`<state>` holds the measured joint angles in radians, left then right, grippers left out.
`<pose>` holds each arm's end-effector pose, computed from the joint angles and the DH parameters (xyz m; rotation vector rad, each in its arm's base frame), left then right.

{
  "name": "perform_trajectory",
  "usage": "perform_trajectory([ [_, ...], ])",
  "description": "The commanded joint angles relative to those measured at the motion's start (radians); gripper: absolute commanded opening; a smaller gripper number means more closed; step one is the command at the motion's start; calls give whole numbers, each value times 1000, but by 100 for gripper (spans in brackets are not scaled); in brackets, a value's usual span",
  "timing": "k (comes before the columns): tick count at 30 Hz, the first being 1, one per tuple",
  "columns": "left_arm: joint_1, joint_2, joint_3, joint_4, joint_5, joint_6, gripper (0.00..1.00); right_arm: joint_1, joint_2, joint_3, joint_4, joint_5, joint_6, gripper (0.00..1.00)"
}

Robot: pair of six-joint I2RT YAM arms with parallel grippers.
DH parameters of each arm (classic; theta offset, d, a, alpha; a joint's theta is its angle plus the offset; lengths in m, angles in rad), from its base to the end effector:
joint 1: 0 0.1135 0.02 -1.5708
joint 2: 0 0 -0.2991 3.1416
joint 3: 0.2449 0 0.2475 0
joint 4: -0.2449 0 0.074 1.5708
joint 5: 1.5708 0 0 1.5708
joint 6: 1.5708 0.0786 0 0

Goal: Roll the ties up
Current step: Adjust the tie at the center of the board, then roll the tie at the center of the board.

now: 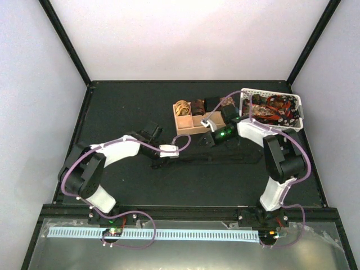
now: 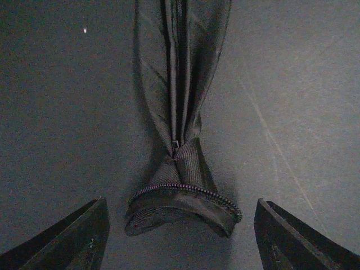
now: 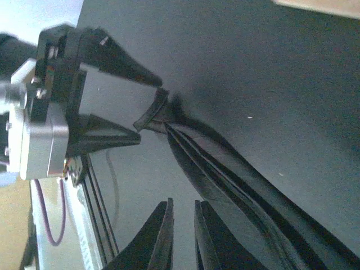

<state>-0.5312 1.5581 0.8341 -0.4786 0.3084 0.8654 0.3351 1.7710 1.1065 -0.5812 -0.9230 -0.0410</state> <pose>0.2375 -0.1672 0.1596 1.8027 2.0256 -0.3315 0.3045 0.1724 0.1907 -0.7062 2.5575 1.3645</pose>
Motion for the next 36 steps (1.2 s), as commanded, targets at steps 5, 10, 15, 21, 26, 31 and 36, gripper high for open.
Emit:
perform_trajectory([
  [5,24,69,45,-1,67,-47,71,135,95,-5,159,23,117,9],
  [10,29,82,44,6,63,-48,70,193,146,-13,198,41,135,8],
  [15,62,72,35,1,71,-46,68,230,203,-1,227,53,164,8],
  [21,82,70,44,-20,78,-31,67,234,262,4,235,93,174,8],
  [26,80,102,75,-37,94,-28,65,234,297,6,216,105,165,8],
  [31,72,110,76,-39,134,-25,58,234,310,5,204,109,156,9],
  [36,63,108,76,-42,146,-14,46,234,318,11,195,110,151,9],
])
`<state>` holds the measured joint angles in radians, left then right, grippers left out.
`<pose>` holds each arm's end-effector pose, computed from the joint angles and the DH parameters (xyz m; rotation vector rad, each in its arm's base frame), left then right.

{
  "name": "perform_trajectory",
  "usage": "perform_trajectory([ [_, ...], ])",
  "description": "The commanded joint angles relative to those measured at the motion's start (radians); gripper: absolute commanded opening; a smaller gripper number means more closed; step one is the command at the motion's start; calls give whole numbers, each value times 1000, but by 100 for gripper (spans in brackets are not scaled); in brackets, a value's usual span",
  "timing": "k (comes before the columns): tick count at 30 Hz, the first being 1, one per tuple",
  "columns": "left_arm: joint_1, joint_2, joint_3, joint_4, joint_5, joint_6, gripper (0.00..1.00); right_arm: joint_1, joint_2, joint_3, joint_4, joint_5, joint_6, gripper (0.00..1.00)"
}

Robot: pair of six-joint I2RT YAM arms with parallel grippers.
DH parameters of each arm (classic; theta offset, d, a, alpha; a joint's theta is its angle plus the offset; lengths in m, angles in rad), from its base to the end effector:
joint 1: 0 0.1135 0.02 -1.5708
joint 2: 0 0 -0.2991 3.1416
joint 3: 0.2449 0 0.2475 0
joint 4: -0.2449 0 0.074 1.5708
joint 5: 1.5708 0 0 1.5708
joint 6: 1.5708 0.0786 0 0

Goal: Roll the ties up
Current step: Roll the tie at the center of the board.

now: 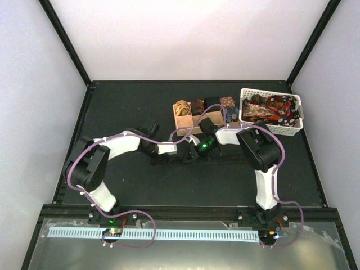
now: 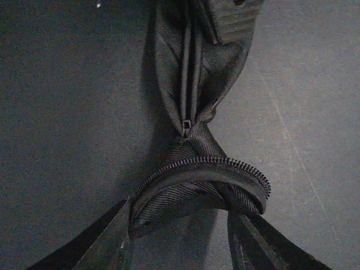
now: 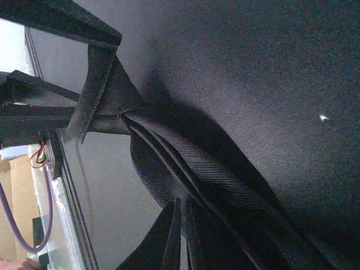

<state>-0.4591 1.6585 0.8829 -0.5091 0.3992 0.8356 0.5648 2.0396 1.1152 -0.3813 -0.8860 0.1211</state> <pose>0.2563 -0.1608 0.1457 1.7226 2.1456 -0.4724 0.2885 0.2549 0.1054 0.7777 -2.6542 -1.3571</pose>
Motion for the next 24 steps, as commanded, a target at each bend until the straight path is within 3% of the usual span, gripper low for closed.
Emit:
perform_trajectory([
  [1,-9,0,29,-11,63,12,44,4,48,3,-6,73,-12,9],
  [9,-35,-45,56,-5,141,-30,36,5,51,14,-25,69,-23,9],
  [24,-82,17,145,-27,119,-59,39,4,46,54,-60,52,-44,10],
])
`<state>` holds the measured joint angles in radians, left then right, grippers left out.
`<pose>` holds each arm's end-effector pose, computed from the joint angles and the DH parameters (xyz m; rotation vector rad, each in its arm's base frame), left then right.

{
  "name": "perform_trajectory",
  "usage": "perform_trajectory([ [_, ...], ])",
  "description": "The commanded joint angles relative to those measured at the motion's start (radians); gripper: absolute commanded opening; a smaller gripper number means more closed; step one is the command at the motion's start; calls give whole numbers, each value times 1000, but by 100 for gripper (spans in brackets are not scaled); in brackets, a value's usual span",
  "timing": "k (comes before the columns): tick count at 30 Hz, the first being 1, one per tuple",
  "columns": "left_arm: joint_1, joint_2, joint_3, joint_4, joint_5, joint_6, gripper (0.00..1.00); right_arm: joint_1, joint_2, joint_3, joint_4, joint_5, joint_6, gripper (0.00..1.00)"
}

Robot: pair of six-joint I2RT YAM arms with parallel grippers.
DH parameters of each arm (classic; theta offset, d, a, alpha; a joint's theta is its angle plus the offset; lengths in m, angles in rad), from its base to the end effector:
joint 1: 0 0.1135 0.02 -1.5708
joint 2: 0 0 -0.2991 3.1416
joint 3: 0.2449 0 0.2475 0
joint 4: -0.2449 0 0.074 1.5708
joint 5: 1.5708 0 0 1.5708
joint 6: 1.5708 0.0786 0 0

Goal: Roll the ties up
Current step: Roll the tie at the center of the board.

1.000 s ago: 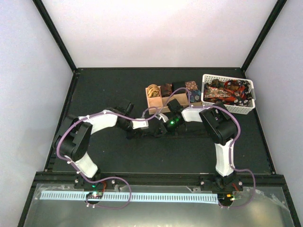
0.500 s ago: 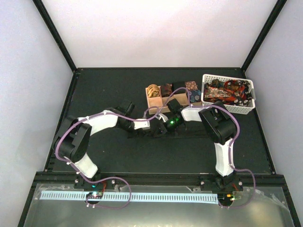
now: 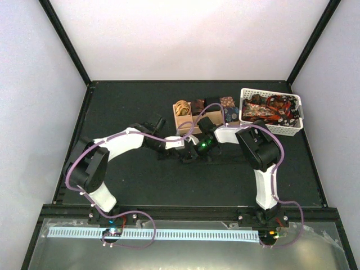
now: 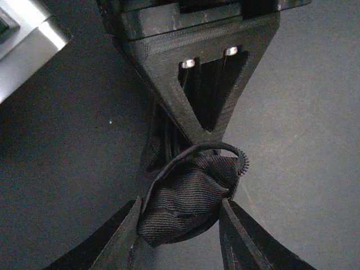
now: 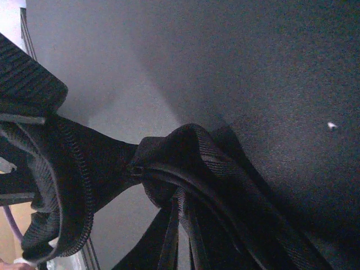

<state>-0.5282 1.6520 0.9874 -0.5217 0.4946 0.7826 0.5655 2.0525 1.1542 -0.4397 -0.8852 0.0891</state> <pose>0.2610 -0.1955 0.1780 1.7120 2.0141 -0.5960 0.2913 0.2569 0.1077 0.7982 -2.6407 -1.3397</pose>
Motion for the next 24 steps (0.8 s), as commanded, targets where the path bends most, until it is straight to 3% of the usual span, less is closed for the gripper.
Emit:
perform_trajectory([
  [1,-17,29,46,-21,20,-3,39,4,32,16,-2,50,-13,10],
  [9,-45,59,89,-55,-5,8,41,2,-10,12,1,25,-19,13],
  [14,-48,78,105,-76,-25,17,40,-20,-46,5,-44,26,-81,24],
  [24,-48,99,134,-97,-20,26,31,-65,-125,-37,-169,-34,-227,34],
])
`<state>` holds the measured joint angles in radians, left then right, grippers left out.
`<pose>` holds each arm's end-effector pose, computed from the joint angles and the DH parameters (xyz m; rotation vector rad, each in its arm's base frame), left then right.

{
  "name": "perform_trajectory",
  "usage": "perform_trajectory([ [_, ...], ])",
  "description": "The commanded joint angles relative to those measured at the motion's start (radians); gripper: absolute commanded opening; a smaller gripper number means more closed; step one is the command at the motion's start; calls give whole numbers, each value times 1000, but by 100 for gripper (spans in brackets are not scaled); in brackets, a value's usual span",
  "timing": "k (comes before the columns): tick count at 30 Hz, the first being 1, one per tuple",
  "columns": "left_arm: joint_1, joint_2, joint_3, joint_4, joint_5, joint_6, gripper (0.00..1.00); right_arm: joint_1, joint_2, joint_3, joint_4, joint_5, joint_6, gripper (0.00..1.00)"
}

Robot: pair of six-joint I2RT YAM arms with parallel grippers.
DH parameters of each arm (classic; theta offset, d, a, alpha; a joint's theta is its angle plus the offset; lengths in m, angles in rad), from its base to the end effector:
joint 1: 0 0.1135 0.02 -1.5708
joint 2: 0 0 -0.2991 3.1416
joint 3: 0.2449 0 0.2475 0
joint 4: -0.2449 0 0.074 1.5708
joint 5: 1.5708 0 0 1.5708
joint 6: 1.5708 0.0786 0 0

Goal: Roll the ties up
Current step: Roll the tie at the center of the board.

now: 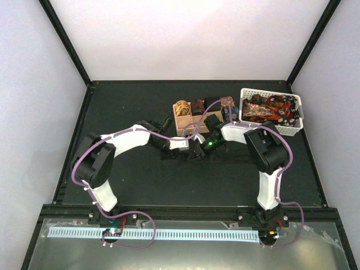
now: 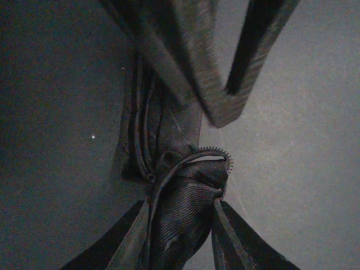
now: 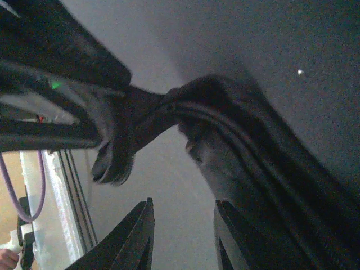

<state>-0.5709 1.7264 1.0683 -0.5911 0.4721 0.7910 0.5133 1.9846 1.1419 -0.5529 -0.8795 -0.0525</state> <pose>0.2655 -0.2130 0.1730 1.7894 2.0404 -0.6001 0.2895 0.2327 0.1258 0.8916 -2.6533 -1.3371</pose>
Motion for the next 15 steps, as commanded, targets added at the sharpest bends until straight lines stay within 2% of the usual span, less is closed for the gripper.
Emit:
perform_trajectory([
  [1,-6,28,59,-33,3,17,30,-13,-68,-31,-53,-46,-90,35],
  [8,-8,43,93,-54,13,23,30,-14,-117,-37,77,-106,60,39],
  [15,-9,69,124,-77,16,30,31,-12,-62,-18,210,-101,195,40],
])
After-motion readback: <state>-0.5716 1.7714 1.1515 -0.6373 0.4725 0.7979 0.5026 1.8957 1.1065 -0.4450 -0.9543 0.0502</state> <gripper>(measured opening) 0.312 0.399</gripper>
